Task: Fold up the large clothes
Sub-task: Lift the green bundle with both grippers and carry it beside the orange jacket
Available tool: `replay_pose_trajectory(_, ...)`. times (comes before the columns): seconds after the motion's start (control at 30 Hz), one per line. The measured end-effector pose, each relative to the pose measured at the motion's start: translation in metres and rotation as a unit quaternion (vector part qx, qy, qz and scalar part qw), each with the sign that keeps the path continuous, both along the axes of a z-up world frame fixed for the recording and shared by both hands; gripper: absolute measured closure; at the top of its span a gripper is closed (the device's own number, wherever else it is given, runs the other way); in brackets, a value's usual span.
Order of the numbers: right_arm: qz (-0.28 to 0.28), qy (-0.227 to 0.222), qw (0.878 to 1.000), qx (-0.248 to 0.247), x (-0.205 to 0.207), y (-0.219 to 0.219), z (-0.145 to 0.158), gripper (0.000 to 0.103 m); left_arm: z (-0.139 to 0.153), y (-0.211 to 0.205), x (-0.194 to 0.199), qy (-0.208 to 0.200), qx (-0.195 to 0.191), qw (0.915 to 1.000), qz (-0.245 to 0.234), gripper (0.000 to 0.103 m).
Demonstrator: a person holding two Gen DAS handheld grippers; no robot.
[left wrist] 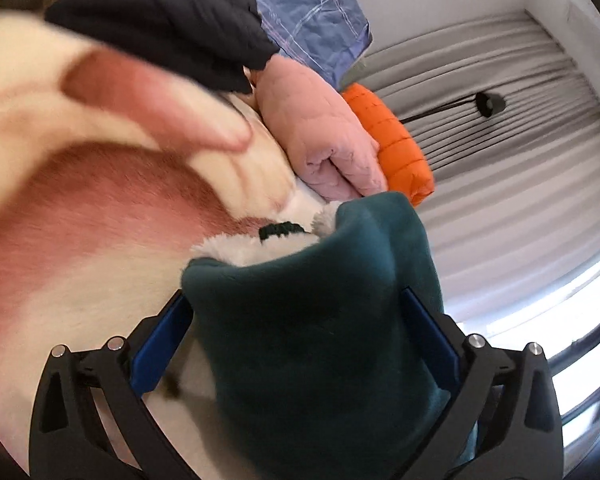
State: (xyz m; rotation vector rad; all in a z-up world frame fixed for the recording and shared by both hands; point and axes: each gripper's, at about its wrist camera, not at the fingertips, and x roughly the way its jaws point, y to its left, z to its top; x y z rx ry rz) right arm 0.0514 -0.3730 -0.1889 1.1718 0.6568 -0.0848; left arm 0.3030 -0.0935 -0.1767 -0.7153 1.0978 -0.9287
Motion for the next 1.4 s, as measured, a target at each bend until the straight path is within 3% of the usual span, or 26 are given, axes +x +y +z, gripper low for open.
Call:
replay_pose_trajectory(0.07, 0.011, -0.003, 1.0, 0.002, 0.003, -0.001, 0.001, 0.01, -0.003, -0.006, -0.001, -0.008, -0.012, 0.9999, 0.0, 0.001)
replay_pose_trajectory(0.1, 0.017, -0.007, 1.0, 0.004, 0.003, -0.002, 0.002, 0.016, 0.0, -0.007, -0.001, -0.015, -0.018, 0.9997, -0.001, 0.01)
replay_pose_trajectory(0.13, 0.023, -0.011, 1.0, 0.007, 0.004, -0.003, 0.004, 0.023, 0.004, -0.009, -0.004, -0.022, -0.038, 0.999, -0.004, 0.026)
replay_pose_trajectory(0.23, 0.045, -0.032, 0.998, -0.003, 0.003, -0.006, 0.02, 0.041, 0.024, -0.012, -0.015, -0.046, -0.031, 0.9984, -0.002, 0.039)
replay_pose_trajectory(0.3, 0.054, -0.05, 0.997, -0.015, -0.001, -0.007, 0.031, 0.047, 0.044, -0.018, -0.027, -0.07, -0.017, 0.9974, -0.003, 0.041)
replay_pose_trajectory(0.5, 0.06, -0.089, 0.994, 0.003, -0.019, -0.024, 0.042, 0.049, 0.106, -0.04, -0.054, -0.135, 0.006, 0.9907, -0.013, 0.042)
replay_pose_trajectory(0.6, 0.044, -0.117, 0.992, -0.002, -0.038, -0.043, 0.053, 0.05, 0.138, -0.072, -0.067, -0.163, 0.024, 0.9857, -0.035, 0.042)
replay_pose_trajectory(0.77, -0.016, -0.164, 0.986, -0.027, -0.083, -0.097, 0.08, 0.05, 0.196, -0.171, -0.084, -0.218, 0.022, 0.9705, -0.101, 0.042)
replay_pose_trajectory(0.87, -0.061, -0.177, 0.98, -0.066, -0.103, -0.138, 0.102, 0.05, 0.219, -0.245, -0.085, -0.227, 0.014, 0.9644, -0.135, 0.042)
replay_pose_trajectory(1.1, -0.149, -0.169, 0.968, -0.114, -0.092, -0.251, 0.139, 0.05, 0.26, -0.416, -0.057, -0.261, 0.025, 0.9495, -0.173, 0.042)
replay_pose_trajectory(1.2, -0.181, -0.172, 0.963, -0.105, -0.068, -0.298, 0.128, 0.049, 0.263, -0.474, -0.039, -0.284, 0.064, 0.9446, -0.151, 0.036)
replay_pose_trajectory(1.27, -0.196, -0.154, 0.964, -0.094, -0.044, -0.331, 0.102, 0.048, 0.248, -0.503, -0.029, -0.304, 0.142, 0.9363, -0.104, 0.029)
replay_pose_trajectory(1.3, -0.202, -0.127, 0.968, -0.079, -0.032, -0.346, 0.083, 0.047, 0.233, -0.518, -0.022, -0.316, 0.194, 0.9251, -0.084, 0.029)
replay_pose_trajectory(1.33, -0.213, -0.082, 0.971, -0.066, -0.018, -0.356, 0.061, 0.047, 0.219, -0.525, -0.021, -0.333, 0.222, 0.9127, -0.084, 0.029)
replay_pose_trajectory(1.37, -0.223, -0.009, 0.972, -0.073, -0.003, -0.363, 0.034, 0.047, 0.204, -0.527, -0.024, -0.348, 0.23, 0.9033, -0.098, 0.029)
replay_pose_trajectory(1.4, -0.226, 0.01, 0.97, -0.086, 0.004, -0.363, 0.02, 0.047, 0.193, -0.526, -0.025, -0.354, 0.235, 0.8986, -0.109, 0.029)
